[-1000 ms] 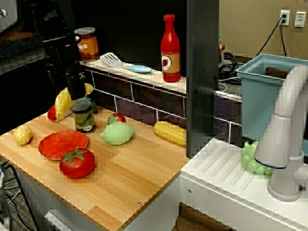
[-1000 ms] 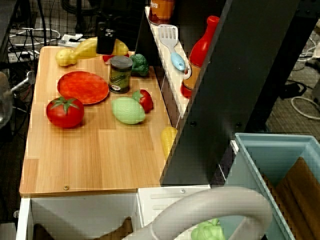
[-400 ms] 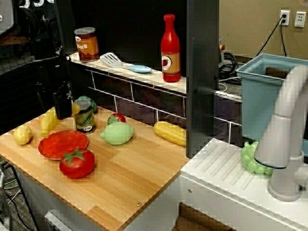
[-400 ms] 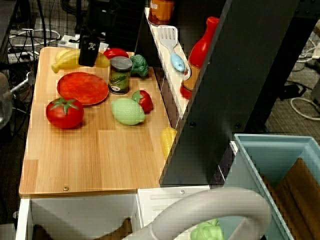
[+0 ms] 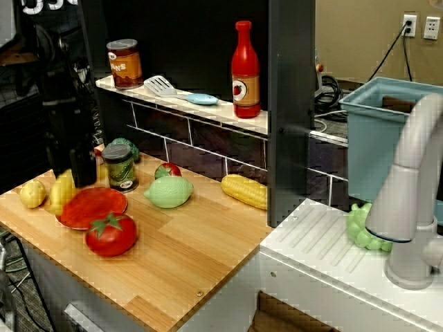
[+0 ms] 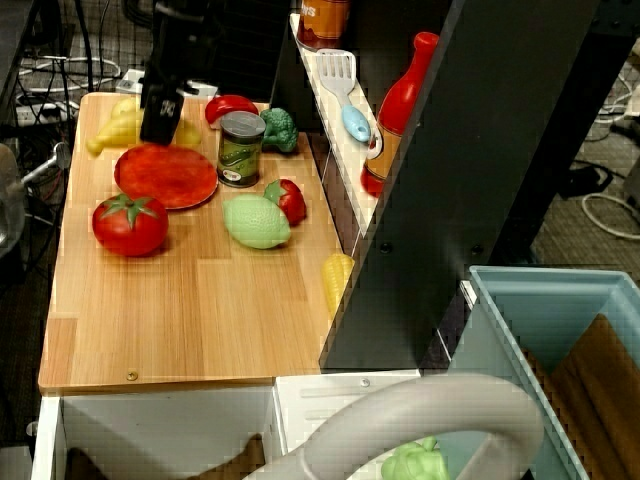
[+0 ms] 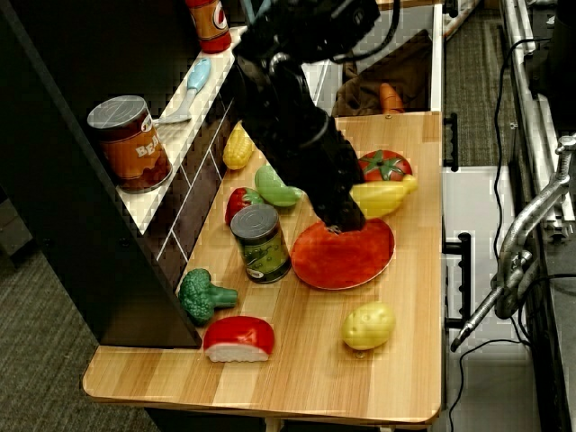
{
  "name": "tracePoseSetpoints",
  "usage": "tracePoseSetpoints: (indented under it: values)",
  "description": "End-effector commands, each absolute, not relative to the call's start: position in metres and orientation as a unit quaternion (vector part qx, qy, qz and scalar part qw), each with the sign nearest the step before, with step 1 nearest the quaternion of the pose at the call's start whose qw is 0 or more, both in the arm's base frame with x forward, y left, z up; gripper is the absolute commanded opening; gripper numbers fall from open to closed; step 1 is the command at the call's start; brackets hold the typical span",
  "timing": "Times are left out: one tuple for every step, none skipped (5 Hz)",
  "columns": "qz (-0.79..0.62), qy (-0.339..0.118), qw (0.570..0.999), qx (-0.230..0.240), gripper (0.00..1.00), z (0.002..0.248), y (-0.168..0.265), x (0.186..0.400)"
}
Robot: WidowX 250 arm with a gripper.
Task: Put banana on plate
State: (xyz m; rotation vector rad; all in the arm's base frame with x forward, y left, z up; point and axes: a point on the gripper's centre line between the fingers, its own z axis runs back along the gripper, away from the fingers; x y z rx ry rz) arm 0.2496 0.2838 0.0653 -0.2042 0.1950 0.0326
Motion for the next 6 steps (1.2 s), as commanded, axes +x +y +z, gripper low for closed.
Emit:
tracePoseSetpoints:
  values:
    - [0.028, 0.095, 0.992, -0.077, 0.32, 0.0709, 0.288, 0.2465]
    - [0.028, 0.095, 0.992, -0.077, 1.0, 0.0709, 0.288, 0.2465]
    - [0.028, 0.095, 0.992, -0.077, 1.0, 0.0709, 0.288, 0.2465]
    - [0.028, 0.095, 0.992, -0.077, 1.0, 0.0709, 0.288, 0.2465]
    - [0.028, 0.095, 0.992, -0.077, 1.0, 0.0709, 0.288, 0.2465]
    - [0.028, 0.095, 0.992, -0.077, 1.0, 0.0709, 0.288, 0.2465]
